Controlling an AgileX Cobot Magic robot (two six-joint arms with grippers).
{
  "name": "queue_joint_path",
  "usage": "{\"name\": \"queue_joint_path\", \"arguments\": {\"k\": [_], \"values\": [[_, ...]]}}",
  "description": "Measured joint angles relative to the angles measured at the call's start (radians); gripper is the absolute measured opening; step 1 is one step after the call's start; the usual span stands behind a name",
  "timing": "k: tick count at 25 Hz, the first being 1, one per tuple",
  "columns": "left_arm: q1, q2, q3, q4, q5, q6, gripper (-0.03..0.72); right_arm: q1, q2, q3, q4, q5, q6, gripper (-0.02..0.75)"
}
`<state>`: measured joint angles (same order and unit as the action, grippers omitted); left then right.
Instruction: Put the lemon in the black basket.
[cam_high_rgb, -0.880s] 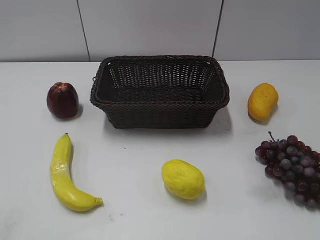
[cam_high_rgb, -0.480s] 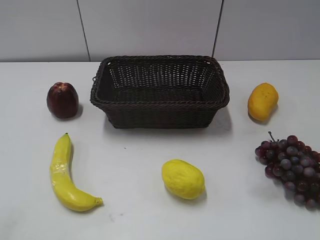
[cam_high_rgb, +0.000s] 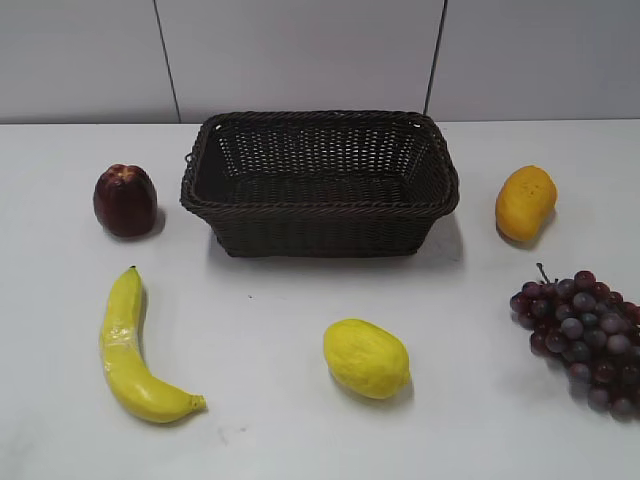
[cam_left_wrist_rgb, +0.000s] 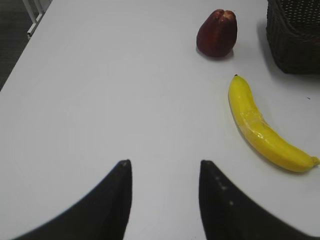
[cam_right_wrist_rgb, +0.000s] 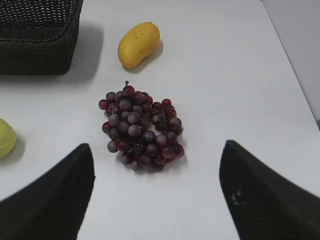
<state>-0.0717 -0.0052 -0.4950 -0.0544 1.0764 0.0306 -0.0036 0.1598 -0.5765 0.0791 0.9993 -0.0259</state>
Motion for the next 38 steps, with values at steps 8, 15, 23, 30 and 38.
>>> {"name": "queue_joint_path", "arguments": {"k": [8, 15, 23, 30, 38], "values": [[0.000, 0.000, 0.000, 0.000, 0.000, 0.000, 0.328, 0.000, 0.281, -0.080, 0.038, -0.006, -0.001, 0.590], [0.000, 0.000, 0.000, 0.000, 0.000, 0.000, 0.328, 0.000, 0.529, -0.140, 0.076, 0.037, -0.021, 0.590], [0.000, 0.000, 0.000, 0.000, 0.000, 0.000, 0.328, 0.001, 0.797, -0.215, 0.214, 0.035, -0.170, 0.589], [0.000, 0.000, 0.000, 0.000, 0.000, 0.000, 0.327, 0.095, 0.991, -0.263, 0.229, 0.007, -0.232, 0.589], [0.000, 0.000, 0.000, 0.000, 0.000, 0.000, 0.326, 0.324, 1.185, -0.365, 0.221, -0.071, -0.235, 0.589]]}}
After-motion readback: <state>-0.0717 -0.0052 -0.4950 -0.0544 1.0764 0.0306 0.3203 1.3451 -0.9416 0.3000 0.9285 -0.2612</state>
